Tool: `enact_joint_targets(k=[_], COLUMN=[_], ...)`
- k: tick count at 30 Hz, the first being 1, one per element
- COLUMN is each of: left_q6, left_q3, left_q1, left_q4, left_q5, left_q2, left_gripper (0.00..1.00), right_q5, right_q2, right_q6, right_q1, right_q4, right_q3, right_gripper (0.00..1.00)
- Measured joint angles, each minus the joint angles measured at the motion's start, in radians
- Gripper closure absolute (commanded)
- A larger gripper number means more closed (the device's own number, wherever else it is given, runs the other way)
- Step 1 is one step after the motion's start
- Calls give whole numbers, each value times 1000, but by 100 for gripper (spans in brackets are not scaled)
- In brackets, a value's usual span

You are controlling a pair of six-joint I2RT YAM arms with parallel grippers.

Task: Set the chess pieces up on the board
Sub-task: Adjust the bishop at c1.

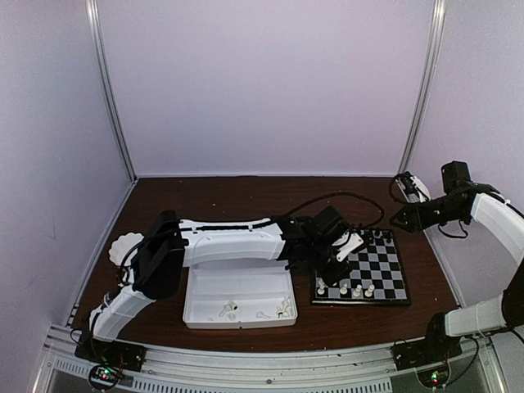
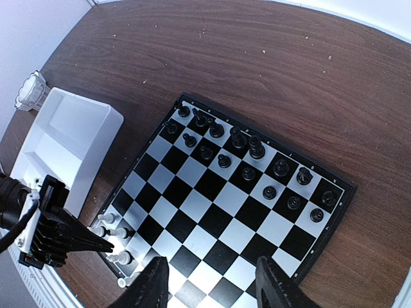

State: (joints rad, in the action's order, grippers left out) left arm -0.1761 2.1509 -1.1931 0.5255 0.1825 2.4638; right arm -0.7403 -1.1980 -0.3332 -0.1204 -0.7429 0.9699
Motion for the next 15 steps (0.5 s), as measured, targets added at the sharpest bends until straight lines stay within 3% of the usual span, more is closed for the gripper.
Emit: enact_joint_targets(k=[15], left_q6=[-6], left_q3=[1], left_q1=[-6], left_q4=[24], left_q5=[9], left_q2=[19], left_gripper=[100], right_q5=[0], right_q2=[0], right_q6=[0], right_q1=[-3], right_q4=[0], right_q3=[0], right_gripper=[51])
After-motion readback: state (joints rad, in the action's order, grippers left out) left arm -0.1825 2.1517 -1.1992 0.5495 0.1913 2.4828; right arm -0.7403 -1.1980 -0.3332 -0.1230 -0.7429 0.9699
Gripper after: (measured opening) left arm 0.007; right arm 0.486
